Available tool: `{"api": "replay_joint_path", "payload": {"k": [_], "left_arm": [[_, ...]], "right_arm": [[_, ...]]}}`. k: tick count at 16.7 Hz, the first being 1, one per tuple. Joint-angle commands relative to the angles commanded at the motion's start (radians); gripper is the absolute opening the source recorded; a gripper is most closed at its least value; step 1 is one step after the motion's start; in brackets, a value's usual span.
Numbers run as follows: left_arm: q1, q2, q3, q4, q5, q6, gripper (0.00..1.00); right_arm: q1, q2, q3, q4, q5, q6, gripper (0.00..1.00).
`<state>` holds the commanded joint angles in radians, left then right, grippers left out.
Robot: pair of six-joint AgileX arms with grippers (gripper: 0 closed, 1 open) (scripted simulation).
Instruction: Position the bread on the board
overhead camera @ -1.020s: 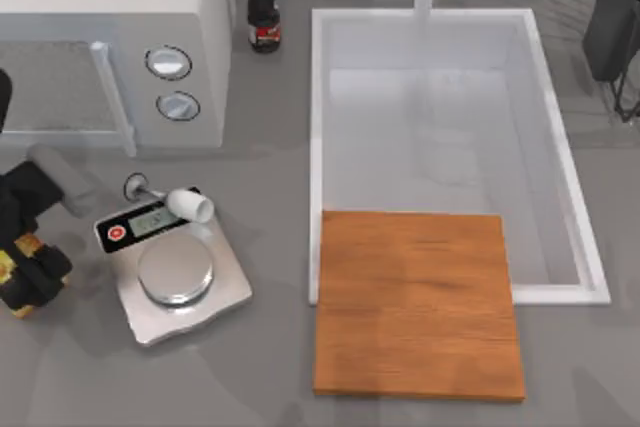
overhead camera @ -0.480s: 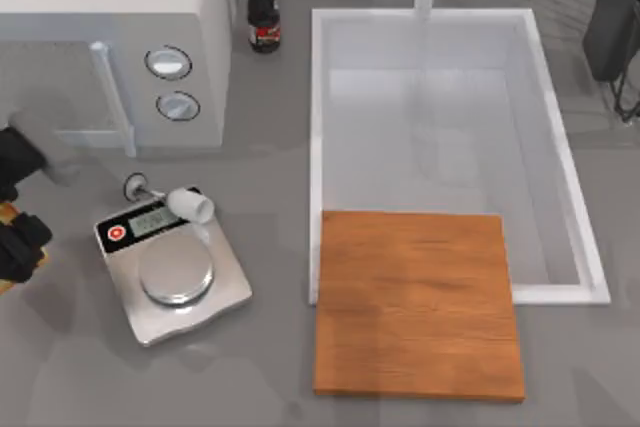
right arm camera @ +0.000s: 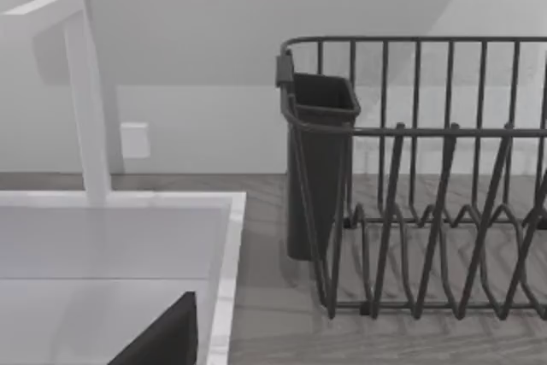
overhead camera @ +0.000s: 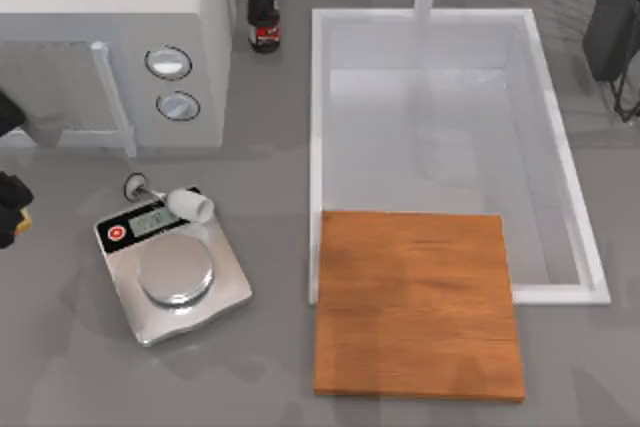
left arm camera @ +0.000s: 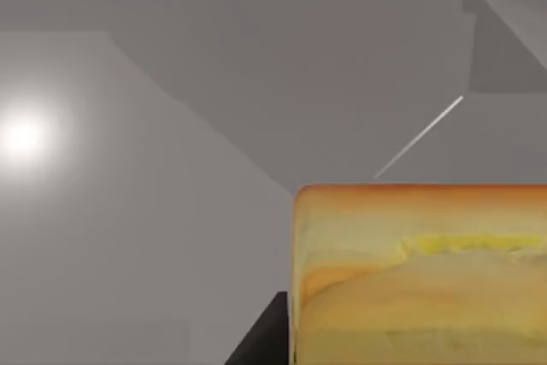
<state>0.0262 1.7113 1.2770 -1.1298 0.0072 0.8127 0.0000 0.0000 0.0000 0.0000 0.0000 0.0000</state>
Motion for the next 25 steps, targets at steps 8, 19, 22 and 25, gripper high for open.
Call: {"api": "replay_joint_path", "payload": {"k": [8,19,22,25], "left_arm": [[-0.078,0.003,0.054,-0.033,0.011,0.206,0.00],[-0.443,0.166,0.324,-0.217,0.055,1.450,0.00],[-0.551,0.250,0.402,-0.262,0.067,1.826,0.00],[-0.650,0.332,0.474,-0.281,0.072,2.142,0.00]], "right_arm": [[0.000,0.000,0.000,0.000,0.000,0.000,1.00],[0.000,0.000,0.000,0.000,0.000,0.000,1.00],[0.000,0.000,0.000,0.000,0.000,0.000,1.00],[0.000,0.000,0.000,0.000,0.000,0.000,1.00]]}}
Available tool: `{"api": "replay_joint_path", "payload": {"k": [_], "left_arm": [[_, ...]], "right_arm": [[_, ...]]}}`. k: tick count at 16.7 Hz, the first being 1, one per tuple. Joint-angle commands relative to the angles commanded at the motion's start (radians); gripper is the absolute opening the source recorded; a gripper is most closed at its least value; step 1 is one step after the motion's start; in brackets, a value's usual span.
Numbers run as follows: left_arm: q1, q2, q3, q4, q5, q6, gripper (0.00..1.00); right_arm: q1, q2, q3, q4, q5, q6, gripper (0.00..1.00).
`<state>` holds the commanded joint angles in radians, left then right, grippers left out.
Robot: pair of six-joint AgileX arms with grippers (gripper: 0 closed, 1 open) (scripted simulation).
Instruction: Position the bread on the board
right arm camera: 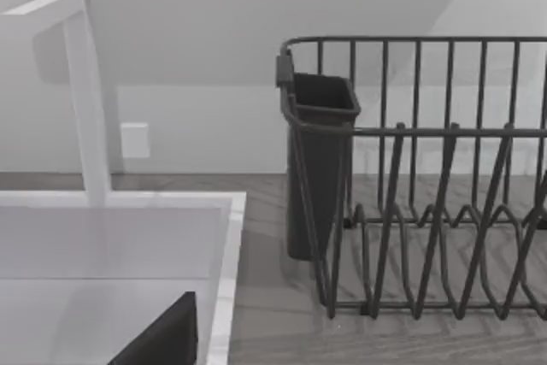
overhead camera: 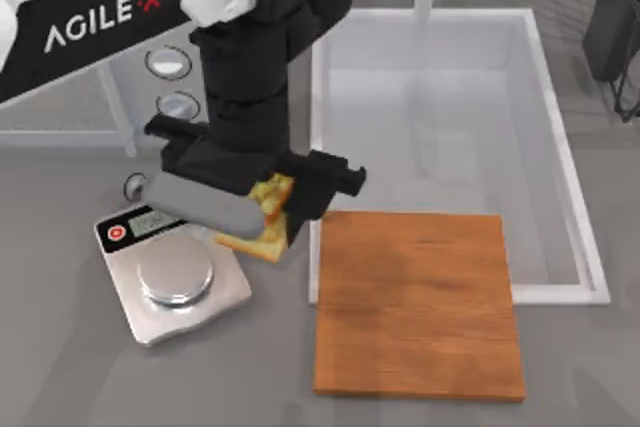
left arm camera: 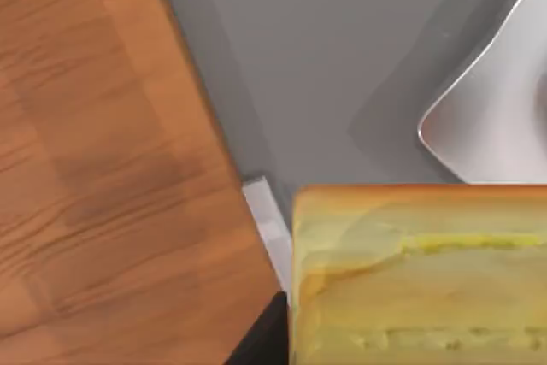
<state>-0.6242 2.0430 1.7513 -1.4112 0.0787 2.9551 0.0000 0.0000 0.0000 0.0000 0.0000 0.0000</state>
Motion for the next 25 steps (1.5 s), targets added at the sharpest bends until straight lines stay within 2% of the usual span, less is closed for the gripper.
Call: {"api": "replay_joint_path", "payload": {"k": [6,11,16,25], "left_arm": [[-0.160,0.142,0.143,0.026,-0.019,0.483,0.00],[-0.249,0.234,0.249,0.074,-0.054,0.754,0.00],[-0.288,0.286,0.304,0.106,-0.079,0.869,0.00],[-0.291,0.289,0.288,0.123,-0.081,0.882,0.00]], "right_arm": [[0.000,0.000,0.000,0.000,0.000,0.000,1.00],[0.000,0.000,0.000,0.000,0.000,0.000,1.00],[0.000,0.000,0.000,0.000,0.000,0.000,1.00],[0.000,0.000,0.000,0.000,0.000,0.000,1.00]]}}
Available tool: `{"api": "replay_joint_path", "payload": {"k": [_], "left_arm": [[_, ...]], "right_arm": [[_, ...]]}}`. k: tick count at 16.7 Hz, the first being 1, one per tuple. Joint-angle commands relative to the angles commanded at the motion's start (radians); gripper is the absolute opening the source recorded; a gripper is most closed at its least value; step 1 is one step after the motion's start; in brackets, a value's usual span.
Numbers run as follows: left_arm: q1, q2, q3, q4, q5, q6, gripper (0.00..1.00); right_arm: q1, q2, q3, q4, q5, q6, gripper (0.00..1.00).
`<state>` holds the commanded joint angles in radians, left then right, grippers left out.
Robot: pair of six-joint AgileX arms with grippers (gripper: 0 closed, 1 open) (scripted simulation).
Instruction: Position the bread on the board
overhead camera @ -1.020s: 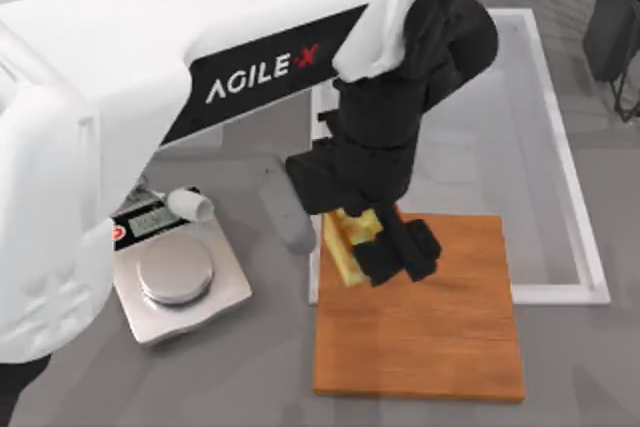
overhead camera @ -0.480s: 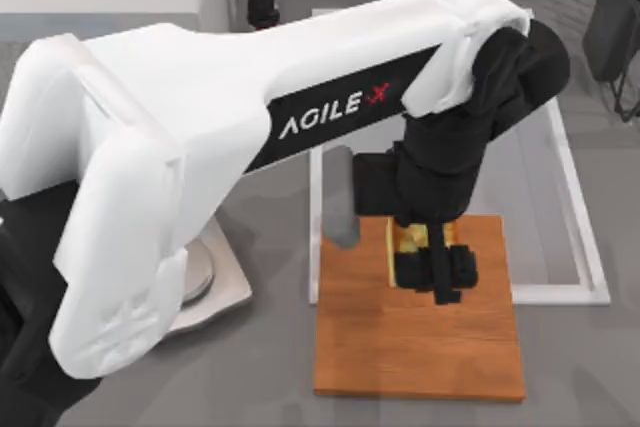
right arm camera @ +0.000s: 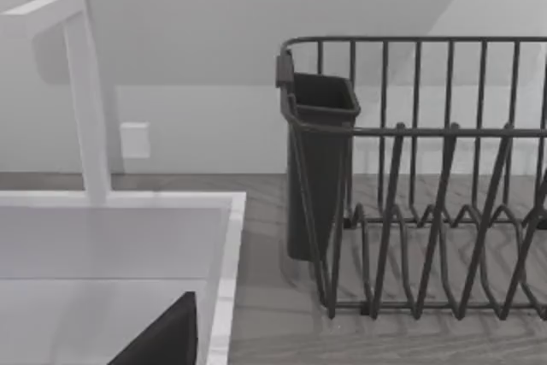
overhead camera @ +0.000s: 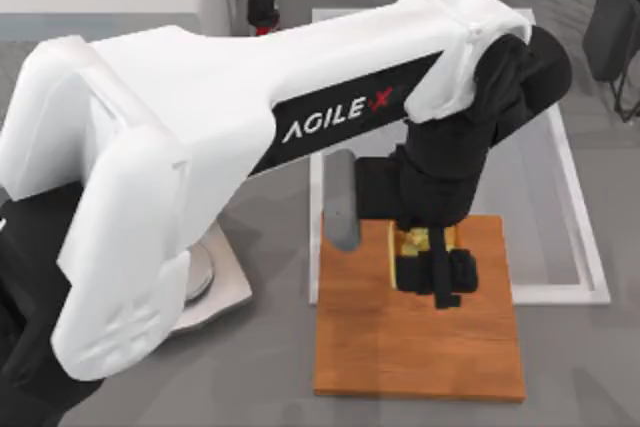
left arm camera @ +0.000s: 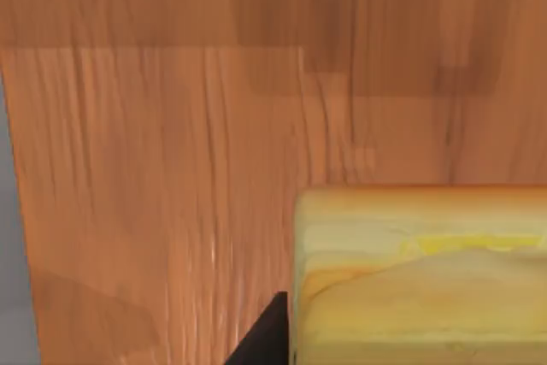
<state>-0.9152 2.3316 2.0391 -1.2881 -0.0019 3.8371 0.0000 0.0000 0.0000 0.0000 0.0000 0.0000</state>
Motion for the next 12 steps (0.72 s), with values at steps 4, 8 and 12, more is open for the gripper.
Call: {"api": "replay_joint_path", "payload": {"k": [4,8,12], "left_arm": [[0.000,0.010,-0.054,0.067,0.002,0.000,0.00],[0.003,0.015,-0.108,0.134,0.002,-0.007,0.00],[0.003,0.023,-0.120,0.146,0.001,-0.007,0.00]], "right_arm": [[0.000,0.000,0.000,0.000,0.000,0.000,1.00],[0.000,0.000,0.000,0.000,0.000,0.000,1.00],[0.000,0.000,0.000,0.000,0.000,0.000,1.00]]}}
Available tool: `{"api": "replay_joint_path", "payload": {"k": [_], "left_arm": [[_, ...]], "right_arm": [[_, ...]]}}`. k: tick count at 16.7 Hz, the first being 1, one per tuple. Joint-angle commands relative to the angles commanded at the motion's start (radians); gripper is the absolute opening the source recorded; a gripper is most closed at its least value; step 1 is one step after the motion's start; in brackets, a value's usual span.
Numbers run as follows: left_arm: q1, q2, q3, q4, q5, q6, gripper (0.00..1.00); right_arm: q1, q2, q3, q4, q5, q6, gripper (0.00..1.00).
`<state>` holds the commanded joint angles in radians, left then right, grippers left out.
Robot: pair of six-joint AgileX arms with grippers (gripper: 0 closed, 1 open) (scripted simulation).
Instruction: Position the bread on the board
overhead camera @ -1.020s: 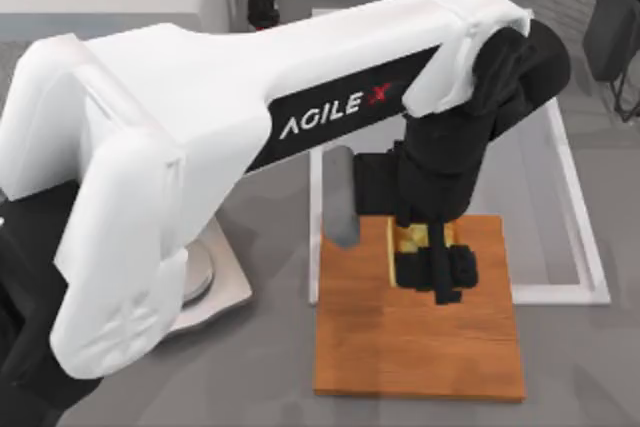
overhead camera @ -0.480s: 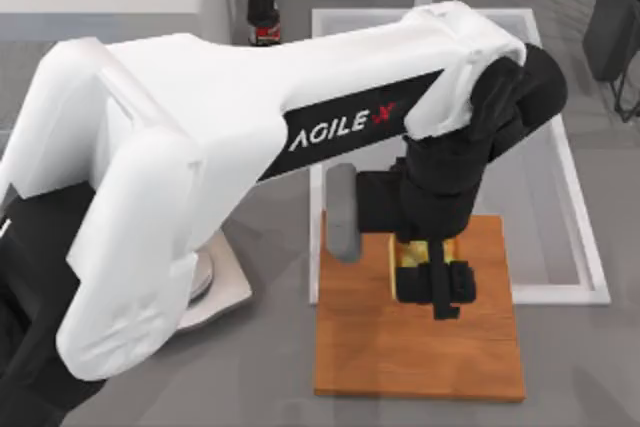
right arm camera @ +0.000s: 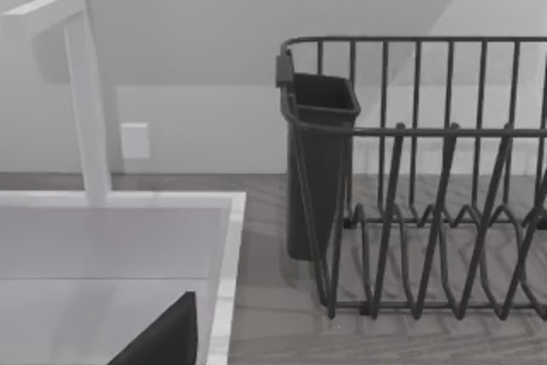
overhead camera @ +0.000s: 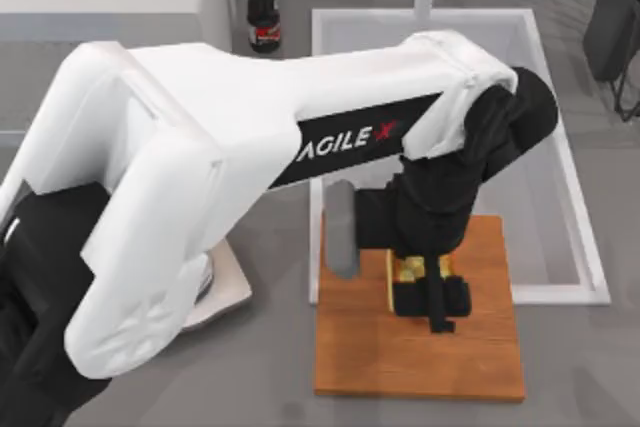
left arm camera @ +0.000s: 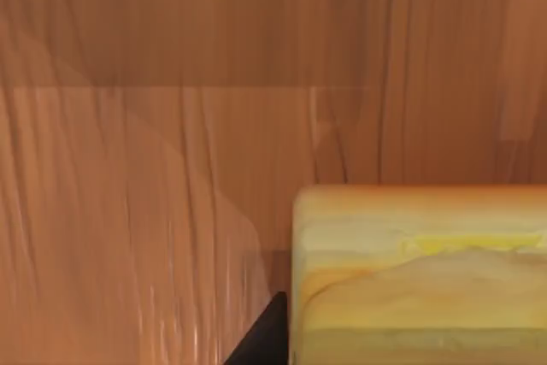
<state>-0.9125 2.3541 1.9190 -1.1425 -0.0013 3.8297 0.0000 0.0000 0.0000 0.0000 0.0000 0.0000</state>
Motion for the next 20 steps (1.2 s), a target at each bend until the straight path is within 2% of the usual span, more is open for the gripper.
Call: {"api": "replay_joint_path", "payload": {"k": [1,14,20], "left_arm": [[0.000,0.000,0.000,0.000,0.000,0.000,0.00],[0.000,0.000,0.000,0.000,0.000,0.000,0.98],[0.000,0.000,0.000,0.000,0.000,0.000,1.00]], "right_arm": [[0.000,0.000,0.000,0.000,0.000,0.000,1.00],[0.000,0.000,0.000,0.000,0.000,0.000,1.00],[0.000,0.000,0.000,0.000,0.000,0.000,1.00]]}}
